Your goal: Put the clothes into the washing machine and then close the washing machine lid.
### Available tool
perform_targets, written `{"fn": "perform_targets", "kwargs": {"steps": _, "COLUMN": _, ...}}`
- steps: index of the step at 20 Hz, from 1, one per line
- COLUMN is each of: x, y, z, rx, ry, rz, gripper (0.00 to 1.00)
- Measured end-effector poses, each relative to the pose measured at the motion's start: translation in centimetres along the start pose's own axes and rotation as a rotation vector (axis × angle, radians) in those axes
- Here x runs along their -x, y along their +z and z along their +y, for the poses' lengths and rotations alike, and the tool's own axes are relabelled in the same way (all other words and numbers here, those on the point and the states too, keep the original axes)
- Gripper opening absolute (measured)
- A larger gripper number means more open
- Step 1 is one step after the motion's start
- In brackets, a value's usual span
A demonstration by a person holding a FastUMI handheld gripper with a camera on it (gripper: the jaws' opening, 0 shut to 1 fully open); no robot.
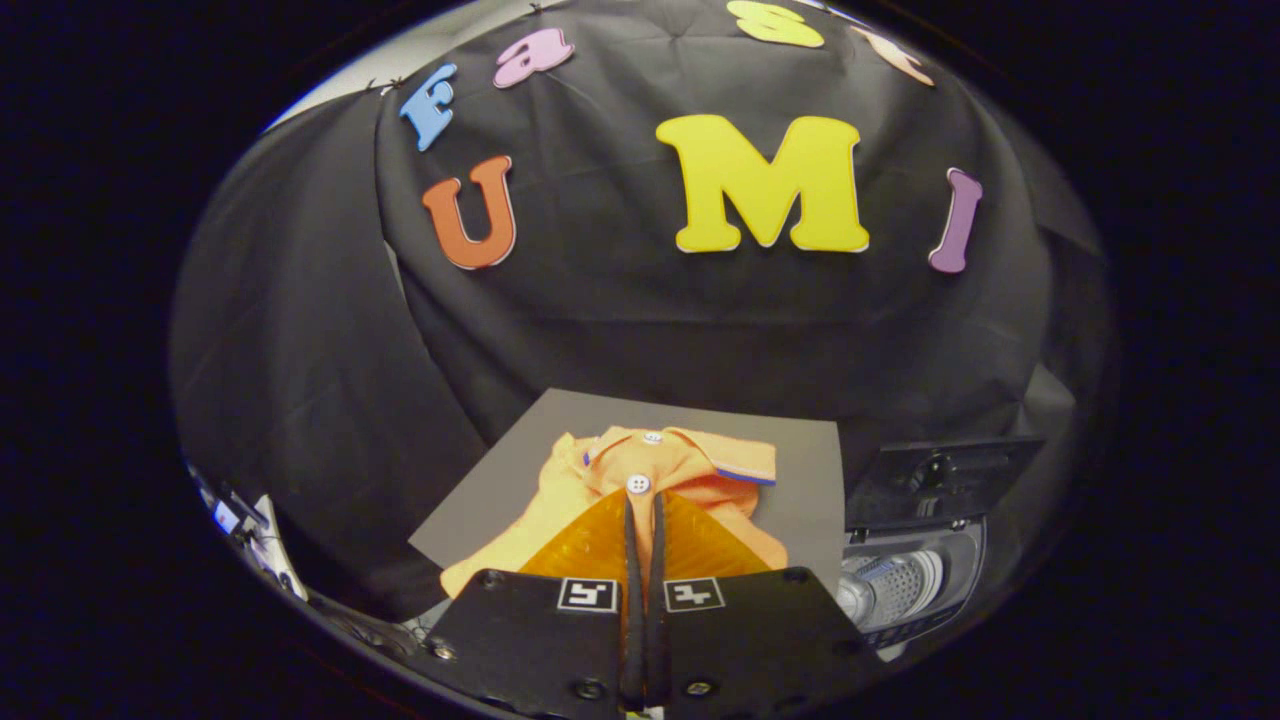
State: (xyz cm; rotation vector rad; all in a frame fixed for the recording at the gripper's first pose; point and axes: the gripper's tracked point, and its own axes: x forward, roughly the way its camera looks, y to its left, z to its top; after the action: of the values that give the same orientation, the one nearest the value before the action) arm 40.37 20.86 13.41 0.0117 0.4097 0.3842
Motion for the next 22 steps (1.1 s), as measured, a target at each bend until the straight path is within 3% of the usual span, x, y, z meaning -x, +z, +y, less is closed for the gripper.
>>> {"fn": "perform_targets", "kwargs": {"steps": 9, "x": 11.4, "y": 4.8, "z": -3.2, "rx": -0.038, "ry": -0.052, "rz": -0.199, "gripper": 0.04}}
{"fn": "perform_targets", "kwargs": {"steps": 15, "x": 19.0, "y": 7.0, "z": -11.6, "rx": -0.017, "ry": -0.181, "rz": -0.284, "gripper": 0.04}}
{"fn": "perform_targets", "kwargs": {"steps": 22, "x": 21.5, "y": 7.2, "z": -22.7, "rx": -0.024, "ry": -0.26, "rz": -0.29, "gripper": 0.04}}
